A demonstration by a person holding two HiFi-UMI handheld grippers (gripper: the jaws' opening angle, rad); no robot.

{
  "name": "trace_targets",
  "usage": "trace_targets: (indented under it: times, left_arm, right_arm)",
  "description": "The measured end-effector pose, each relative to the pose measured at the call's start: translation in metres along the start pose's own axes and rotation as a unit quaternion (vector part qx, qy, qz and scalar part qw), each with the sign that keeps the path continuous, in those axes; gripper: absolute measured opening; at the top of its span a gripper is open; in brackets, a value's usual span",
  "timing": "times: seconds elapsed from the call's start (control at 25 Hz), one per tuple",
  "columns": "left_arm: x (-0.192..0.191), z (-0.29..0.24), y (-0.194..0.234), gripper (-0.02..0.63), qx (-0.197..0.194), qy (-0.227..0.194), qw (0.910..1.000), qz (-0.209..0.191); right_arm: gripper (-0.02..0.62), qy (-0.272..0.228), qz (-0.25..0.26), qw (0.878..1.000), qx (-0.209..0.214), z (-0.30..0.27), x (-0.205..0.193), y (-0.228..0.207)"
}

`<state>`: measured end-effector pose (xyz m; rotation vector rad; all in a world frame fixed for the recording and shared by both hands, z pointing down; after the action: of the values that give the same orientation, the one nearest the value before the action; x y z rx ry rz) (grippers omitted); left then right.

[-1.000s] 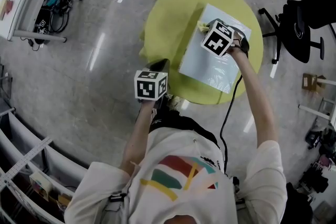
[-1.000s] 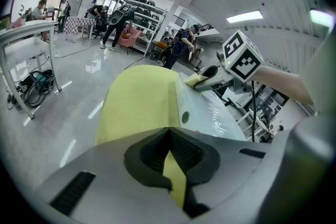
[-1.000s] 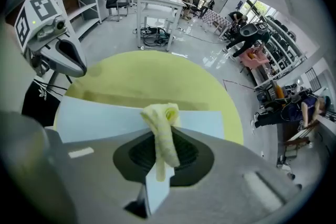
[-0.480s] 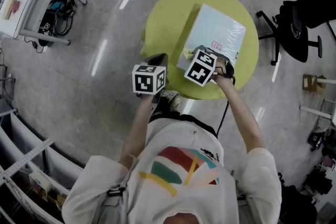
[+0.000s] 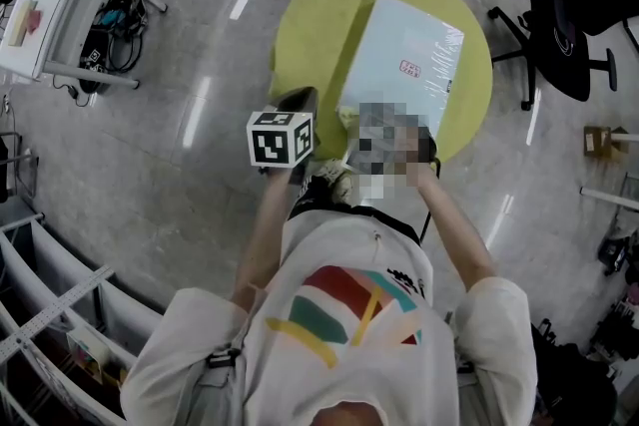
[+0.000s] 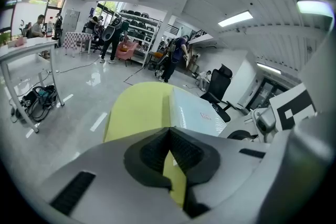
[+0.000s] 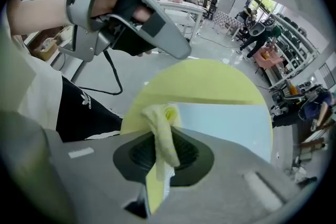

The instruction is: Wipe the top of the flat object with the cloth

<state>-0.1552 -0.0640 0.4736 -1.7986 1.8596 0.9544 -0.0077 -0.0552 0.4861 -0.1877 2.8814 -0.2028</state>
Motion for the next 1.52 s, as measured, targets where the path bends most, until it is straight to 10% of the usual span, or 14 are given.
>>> trace_targets:
  times: [0.24, 0.48, 0.88, 1.52]
  left_arm:
    - [-0.006, 0.007, 0.000, 0.014, 0.002, -0.004, 1.0000, 0.008]
    - [-0.010, 0.013, 0.016, 0.014, 0.019, 0.000, 0.9997, 0.016]
    - [-0.025, 0.036, 0.025, 0.014, 0.037, 0.012, 0.9992, 0.005]
    - [0.002, 0.035, -0.019, 0.014, -0.007, -0.005, 0.9982, -0.059]
  right_arm:
    - [0.028, -0.105, -0.058, 0.992, -0.025, 0.017, -0.005, 0.006]
    - [0.028, -0.373, -0.171, 0.909, -0.069, 0.009, 0.001, 0.034]
    - [0.028, -0.357, -0.177, 0.897, -0.193, -0.057, 0.009, 0.039]
    - [0.028, -0.376, -0.302, 0.836, -0.262, -0.035, -0.089, 0.057]
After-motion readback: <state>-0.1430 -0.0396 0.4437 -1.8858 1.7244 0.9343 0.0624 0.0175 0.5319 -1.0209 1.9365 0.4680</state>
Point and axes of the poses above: the fingertips, and each gripper's own axes: z backward along the fingers, y to its left, x out of its top, the point moved 10 cm from there along z, backward along the fingers, and after that the axes turned 15 degrees about x, right-handed, at the moved point
